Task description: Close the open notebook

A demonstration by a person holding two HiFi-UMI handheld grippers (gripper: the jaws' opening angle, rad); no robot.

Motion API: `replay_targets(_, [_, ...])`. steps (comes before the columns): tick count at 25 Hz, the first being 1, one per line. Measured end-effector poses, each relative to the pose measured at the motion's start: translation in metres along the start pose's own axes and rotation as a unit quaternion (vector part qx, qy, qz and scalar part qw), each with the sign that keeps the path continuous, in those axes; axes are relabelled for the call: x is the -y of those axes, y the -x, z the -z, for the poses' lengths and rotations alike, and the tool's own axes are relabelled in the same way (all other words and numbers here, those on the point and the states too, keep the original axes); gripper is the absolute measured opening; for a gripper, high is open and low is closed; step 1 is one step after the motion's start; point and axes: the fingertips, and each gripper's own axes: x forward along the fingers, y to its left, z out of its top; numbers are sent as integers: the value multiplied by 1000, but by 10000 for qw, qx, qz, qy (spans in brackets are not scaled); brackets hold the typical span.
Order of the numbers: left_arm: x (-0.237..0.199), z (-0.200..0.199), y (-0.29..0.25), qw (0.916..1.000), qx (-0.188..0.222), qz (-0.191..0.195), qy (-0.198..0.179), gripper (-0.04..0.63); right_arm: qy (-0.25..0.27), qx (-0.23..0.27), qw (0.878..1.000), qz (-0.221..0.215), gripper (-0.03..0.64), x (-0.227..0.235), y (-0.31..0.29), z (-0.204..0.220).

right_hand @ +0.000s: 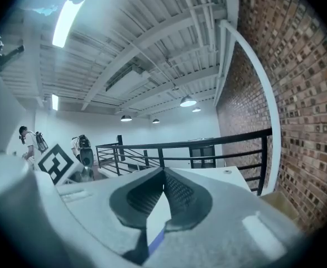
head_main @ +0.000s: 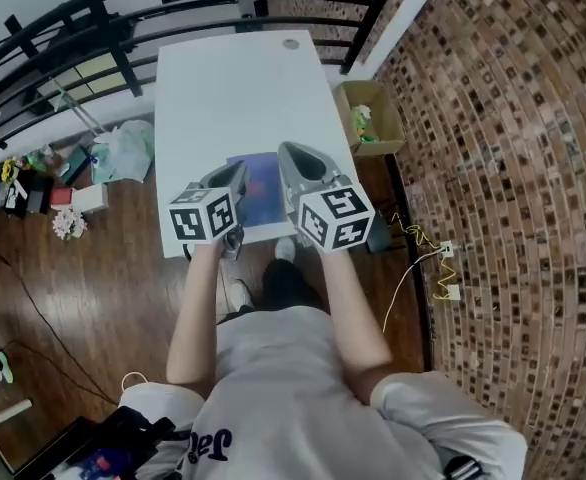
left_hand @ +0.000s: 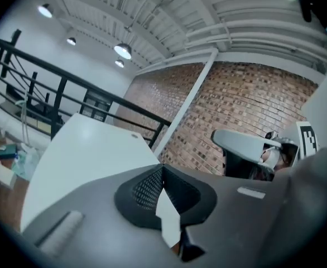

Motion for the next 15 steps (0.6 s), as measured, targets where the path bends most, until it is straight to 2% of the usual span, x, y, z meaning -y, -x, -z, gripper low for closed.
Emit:
replay_targets(4, [33, -45, 33, 9959, 674, -40, -595, 15, 470, 203, 9987, -84, -8, -24, 11, -24])
replay_targets(7, [56, -66, 60, 9847, 1202, -314, -1221, 15, 510, 524, 9971, -216, -8, -39, 27, -41])
replay_targets(9, [71, -72, 75, 9753, 1511, -574, -1506, 15, 593, 636, 9957, -318, -8, -44, 44, -47])
replay_targets(12, [96, -56, 97, 9668, 1786, -927, -1572, 15, 506, 564, 9964, -370, -8, -40, 91, -34])
replay_targets(15, [131, -9, 113, 9685, 1874, -1015, -1288, 15, 258, 324, 9986, -325, -8, -26, 150, 1])
